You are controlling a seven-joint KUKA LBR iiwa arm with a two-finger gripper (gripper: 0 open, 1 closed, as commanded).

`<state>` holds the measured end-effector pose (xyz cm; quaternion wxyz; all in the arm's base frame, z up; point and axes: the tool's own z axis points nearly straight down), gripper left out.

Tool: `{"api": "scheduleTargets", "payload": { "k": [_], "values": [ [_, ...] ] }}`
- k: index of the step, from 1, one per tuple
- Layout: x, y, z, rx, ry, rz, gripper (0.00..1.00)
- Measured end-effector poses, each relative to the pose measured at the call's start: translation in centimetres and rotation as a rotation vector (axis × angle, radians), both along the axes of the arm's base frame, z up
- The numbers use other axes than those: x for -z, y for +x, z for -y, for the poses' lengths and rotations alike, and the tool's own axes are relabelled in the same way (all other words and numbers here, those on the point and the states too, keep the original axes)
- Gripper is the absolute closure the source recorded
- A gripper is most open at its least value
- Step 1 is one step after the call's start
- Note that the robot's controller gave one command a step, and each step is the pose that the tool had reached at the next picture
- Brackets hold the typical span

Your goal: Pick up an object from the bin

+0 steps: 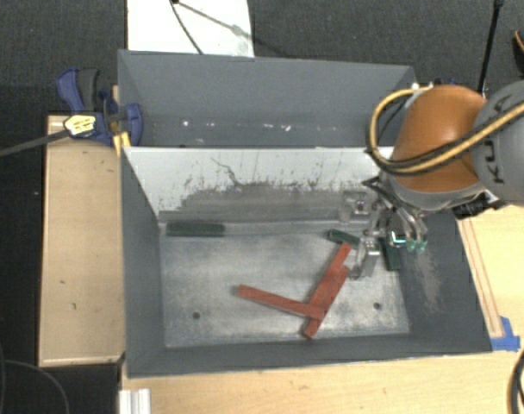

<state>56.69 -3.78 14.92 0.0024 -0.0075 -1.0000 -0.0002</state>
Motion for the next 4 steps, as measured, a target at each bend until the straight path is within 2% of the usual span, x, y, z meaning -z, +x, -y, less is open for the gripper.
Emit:
{"api": "scheduleTargets", "payload": {
  "k": [1, 2, 3, 4],
  "values": [
    [8.2, 0.0, -0.2, -0.037, 0.000, 0.000, 0.00],
    [7.5, 0.4, -0.1, -0.038, -0.001, 0.013, 1.00],
    [7.7, 0.2, -0.1, -0.039, -0.001, 0.009, 0.00],
    [7.8, -3.3, -1.3, 0.057, 0.000, 0.007, 0.00]
  ]
}}
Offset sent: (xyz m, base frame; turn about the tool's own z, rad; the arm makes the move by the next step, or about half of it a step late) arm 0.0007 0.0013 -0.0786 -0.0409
